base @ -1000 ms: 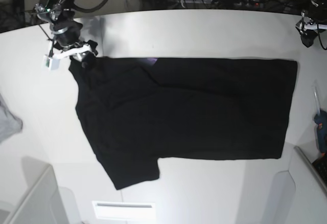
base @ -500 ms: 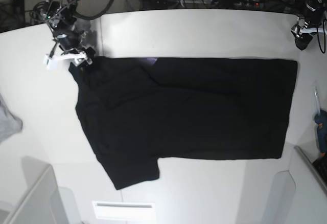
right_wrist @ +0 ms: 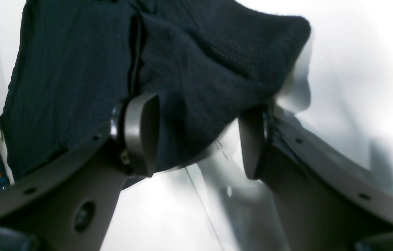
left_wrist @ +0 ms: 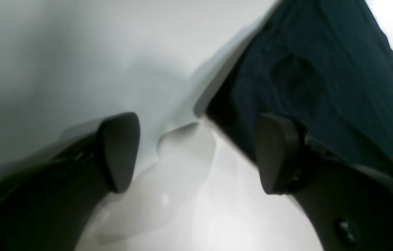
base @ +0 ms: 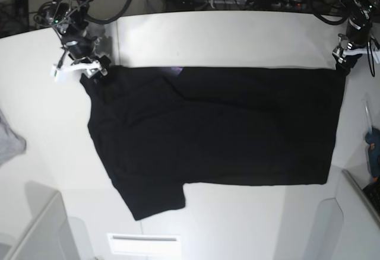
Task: Fold the T-shirt properly
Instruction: 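Release and regrasp the shoulder edge with both grippers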
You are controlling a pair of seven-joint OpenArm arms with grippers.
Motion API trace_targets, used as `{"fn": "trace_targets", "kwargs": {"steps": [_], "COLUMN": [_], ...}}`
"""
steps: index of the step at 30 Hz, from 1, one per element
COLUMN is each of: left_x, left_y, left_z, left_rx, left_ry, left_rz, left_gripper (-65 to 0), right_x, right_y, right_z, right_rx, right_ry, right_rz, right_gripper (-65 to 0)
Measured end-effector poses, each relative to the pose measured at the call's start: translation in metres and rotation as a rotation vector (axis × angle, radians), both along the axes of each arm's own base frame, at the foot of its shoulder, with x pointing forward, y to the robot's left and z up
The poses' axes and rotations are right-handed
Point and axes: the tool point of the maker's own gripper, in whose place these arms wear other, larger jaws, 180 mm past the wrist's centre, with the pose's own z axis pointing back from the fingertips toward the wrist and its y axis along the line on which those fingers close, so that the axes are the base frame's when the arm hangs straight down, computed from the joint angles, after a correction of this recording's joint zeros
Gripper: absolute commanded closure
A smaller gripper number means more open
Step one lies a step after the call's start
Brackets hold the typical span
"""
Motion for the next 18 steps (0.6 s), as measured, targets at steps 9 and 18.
{"fn": "trace_targets", "kwargs": {"steps": [9, 18], "left_x": [0.03, 0.05], "left_y": [0.0, -0.021], "left_z": [-0.005, -0.016], "left_rx": [0.024, -0.004], "left_ry": [0.007, 0.011], "left_rz": [-0.006, -0.084], "left_gripper": [-49.2, -13.3], "right_x": [0.0, 0.009], "right_y": [0.0, -0.001], "right_z": [0.0, 0.001], "right_rx": [0.001, 0.002], "right_ry": [0.001, -0.013], "right_rz": [0.001, -0.002], "right_gripper": [-33.6, -33.5]}}
